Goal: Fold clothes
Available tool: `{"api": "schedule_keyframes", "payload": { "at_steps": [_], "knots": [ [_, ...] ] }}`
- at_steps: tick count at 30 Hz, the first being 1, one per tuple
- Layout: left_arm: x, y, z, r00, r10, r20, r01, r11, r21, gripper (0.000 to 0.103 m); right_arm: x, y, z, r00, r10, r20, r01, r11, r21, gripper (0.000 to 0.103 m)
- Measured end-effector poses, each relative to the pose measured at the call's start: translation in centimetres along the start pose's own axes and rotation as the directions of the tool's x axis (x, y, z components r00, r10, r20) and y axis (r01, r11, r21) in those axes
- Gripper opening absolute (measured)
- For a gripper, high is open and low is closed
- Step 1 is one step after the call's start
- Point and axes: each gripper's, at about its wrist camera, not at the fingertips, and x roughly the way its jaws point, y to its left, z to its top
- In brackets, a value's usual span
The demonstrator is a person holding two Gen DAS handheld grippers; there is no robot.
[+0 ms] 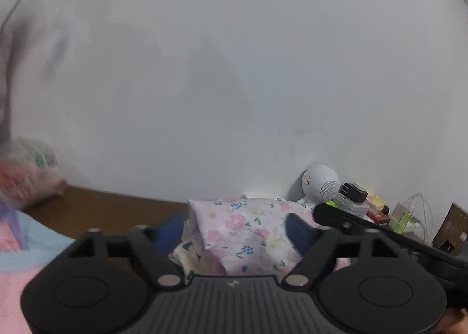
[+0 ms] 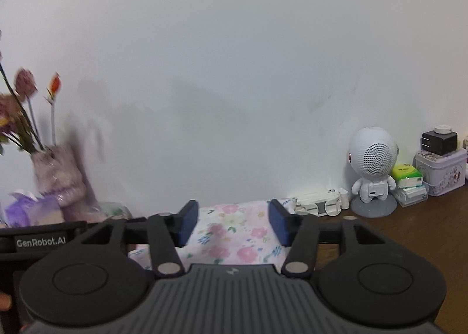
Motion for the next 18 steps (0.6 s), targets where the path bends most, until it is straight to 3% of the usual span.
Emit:
{"api": "schedule_keyframes", "payload": {
  "at_steps": [2, 6, 8, 16, 18],
  "knots": [
    [-1.5, -0.2, -1.0, 0.999, 0.040, 0.031, -0.041, 0.999, 0.030, 0.100, -1.3, 0.1, -0.5, 1.000, 0.004, 0.010, -0.004, 1.000, -0.009, 0.078],
    [-4.0, -0.5, -2.6, 0.994, 0.094, 0.052, -0.098, 0.992, 0.077, 0.103, -3.1, 0.8, -1.0, 1.000, -0.003, 0.013, 0.004, 0.998, -0.056, 0.089],
    [-5.0, -0.6, -3.3, 0.993, 0.109, 0.050, -0.113, 0.989, 0.095, 0.103, -3.8, 1.0, -1.4, 1.000, 0.002, 0.004, -0.001, 0.999, -0.039, 0.101],
    [-9.2, -1.2, -5.5, 0.991, 0.132, -0.022, -0.128, 0.983, 0.128, 0.103, -8.1, 2.9, -3.5, 0.998, -0.048, -0.045, 0.047, 0.998, -0.036, 0.103],
    [-10.9, -1.3, -6.3, 0.991, 0.129, -0.036, -0.123, 0.984, 0.132, 0.103, -9.4, 3.7, -4.2, 0.993, -0.092, -0.077, 0.090, 0.995, -0.037, 0.103]
  ]
}}
